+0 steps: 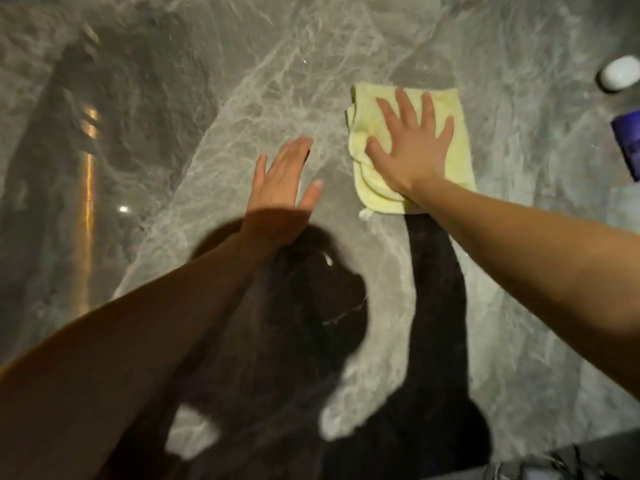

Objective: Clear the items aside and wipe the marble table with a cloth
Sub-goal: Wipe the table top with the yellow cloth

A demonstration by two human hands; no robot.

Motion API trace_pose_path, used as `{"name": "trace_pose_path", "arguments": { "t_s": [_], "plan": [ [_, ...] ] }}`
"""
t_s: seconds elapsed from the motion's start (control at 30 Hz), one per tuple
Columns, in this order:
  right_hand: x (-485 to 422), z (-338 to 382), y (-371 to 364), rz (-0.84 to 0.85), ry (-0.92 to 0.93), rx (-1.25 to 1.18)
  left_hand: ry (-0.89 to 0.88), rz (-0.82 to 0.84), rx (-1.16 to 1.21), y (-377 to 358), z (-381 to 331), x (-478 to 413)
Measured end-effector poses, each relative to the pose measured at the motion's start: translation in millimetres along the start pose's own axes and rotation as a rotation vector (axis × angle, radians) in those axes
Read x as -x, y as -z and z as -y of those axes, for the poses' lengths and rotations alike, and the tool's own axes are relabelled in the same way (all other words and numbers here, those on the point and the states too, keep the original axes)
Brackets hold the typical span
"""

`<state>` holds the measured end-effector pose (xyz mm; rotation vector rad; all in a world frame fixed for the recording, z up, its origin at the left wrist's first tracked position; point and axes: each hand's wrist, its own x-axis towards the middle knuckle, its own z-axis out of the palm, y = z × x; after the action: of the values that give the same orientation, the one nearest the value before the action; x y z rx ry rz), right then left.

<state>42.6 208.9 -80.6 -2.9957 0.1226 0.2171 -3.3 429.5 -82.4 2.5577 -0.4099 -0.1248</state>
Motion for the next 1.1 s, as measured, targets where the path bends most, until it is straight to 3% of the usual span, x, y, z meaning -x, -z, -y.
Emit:
{"name": "trace_pose_path", "arguments": {
  "t_s": [0.33,0.5,0.63,0.83,1.1],
  "plan": [
    [91.6,101.8,-23.3,0.027,0.085,0.006,-0.058,0.055,-0.499,46.4,107.5,110.4],
    [96.9,132.9,-26.7,0.036,0.138,0.015,0.055,0.017,-0.181,57.6,101.8,110.5],
    [104.1,162.5,-32.2,0.043,0.174,0.022,0.023,-0.017,-0.082,61.7,104.5,114.9],
    [148.9,187.3,-42.9,0.075,0.478,0.103,0.005,-0.036,0.116,65.5,106.8,117.6],
    [263.5,146.3,-56.3,0.113,0.848,0.14,-0.069,0.089,-0.15,65.6,107.1,119.8]
  ]
}}
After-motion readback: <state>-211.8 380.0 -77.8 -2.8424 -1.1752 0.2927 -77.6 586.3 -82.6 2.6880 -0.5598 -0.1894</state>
